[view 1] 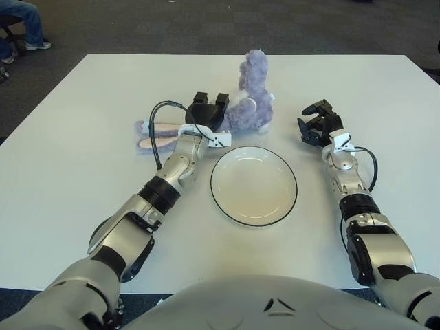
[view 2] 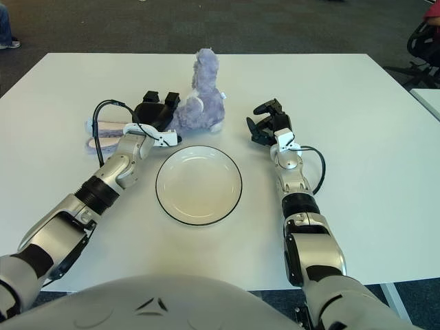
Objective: Put the doll into the plate.
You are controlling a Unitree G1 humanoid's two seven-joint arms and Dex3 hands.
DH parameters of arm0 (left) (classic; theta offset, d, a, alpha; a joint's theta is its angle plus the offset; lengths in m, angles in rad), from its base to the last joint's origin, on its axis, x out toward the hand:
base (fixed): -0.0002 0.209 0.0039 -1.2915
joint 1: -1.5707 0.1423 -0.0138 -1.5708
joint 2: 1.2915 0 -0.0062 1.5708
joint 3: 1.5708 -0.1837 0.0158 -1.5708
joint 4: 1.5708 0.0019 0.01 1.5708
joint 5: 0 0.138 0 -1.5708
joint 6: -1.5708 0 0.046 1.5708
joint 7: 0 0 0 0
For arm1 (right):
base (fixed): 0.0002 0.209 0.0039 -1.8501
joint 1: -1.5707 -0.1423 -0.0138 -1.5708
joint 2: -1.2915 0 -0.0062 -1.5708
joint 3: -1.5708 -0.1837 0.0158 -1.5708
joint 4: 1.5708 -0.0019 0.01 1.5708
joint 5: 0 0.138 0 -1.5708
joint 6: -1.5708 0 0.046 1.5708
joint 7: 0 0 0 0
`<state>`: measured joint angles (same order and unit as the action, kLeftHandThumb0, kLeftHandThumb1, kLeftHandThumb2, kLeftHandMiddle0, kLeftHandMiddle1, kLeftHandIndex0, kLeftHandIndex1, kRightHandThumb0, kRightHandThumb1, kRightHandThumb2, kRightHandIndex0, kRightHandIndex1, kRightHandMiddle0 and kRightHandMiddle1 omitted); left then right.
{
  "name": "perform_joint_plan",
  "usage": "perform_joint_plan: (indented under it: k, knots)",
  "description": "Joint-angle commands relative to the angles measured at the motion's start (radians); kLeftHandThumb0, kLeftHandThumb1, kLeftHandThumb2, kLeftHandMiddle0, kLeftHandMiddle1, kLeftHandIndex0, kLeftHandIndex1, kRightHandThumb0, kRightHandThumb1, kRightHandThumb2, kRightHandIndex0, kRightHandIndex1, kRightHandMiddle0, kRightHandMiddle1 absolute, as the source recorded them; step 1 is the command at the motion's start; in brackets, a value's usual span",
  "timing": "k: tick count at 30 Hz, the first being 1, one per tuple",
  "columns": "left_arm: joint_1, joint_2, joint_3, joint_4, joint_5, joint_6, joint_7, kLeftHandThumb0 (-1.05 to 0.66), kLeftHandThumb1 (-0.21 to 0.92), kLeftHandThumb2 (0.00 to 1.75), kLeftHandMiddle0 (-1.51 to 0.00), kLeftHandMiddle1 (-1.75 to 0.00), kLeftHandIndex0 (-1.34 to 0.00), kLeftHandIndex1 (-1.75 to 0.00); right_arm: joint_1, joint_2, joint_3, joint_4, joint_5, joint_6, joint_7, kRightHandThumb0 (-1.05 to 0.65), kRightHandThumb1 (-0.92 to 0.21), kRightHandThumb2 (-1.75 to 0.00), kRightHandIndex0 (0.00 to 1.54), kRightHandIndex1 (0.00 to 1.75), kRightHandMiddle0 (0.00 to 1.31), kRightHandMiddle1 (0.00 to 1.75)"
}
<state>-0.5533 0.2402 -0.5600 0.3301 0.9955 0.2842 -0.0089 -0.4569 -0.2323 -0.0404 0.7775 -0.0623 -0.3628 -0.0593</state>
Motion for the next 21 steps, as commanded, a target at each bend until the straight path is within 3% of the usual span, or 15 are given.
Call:
perform_joint_plan:
  k: [1,13,15,18,21]
  knots:
    - [0.038,0.018,-0.005,0.036,-0.001,0.008,-0.007,0.36,0.72,0.76,-0.33,-1.71,-0.03,-1.75,0.05,0.011,0.015,0.064,-0.015,0.058,0.022,-0.01,-0.61,-0.86,0.55,1.52,0.27,1.64]
    - [0.044,0.012,0.026,0.016,-0.029,0.007,0.034,0.36,0.78,0.64,-0.34,-1.66,0.0,-1.74,0.04,0.007,0.018,0.083,-0.018,0.054,0.028,-0.01,-0.58,-0.9,0.56,1.53,0.29,1.63]
    - [0.047,0.021,0.034,-0.007,-0.031,0.006,0.036,0.19,0.42,1.04,-0.14,-1.59,0.0,-1.73,0.038,0.005,0.02,0.088,-0.022,0.054,0.026,-0.01,-0.58,-0.9,0.56,1.53,0.29,1.63]
    - [0.055,0.032,0.048,-0.047,-0.036,0.005,0.033,0.13,0.24,1.26,-0.05,-1.58,0.0,-1.73,0.036,0.004,0.022,0.091,-0.026,0.053,0.023,-0.01,-0.58,-0.9,0.56,1.54,0.29,1.63]
    - [0.064,0.037,0.061,-0.082,-0.043,-0.003,0.038,0.11,0.19,1.33,-0.01,-1.6,0.0,-1.73,0.032,0.002,0.023,0.098,-0.027,0.053,0.022,-0.01,-0.58,-0.9,0.56,1.54,0.29,1.62]
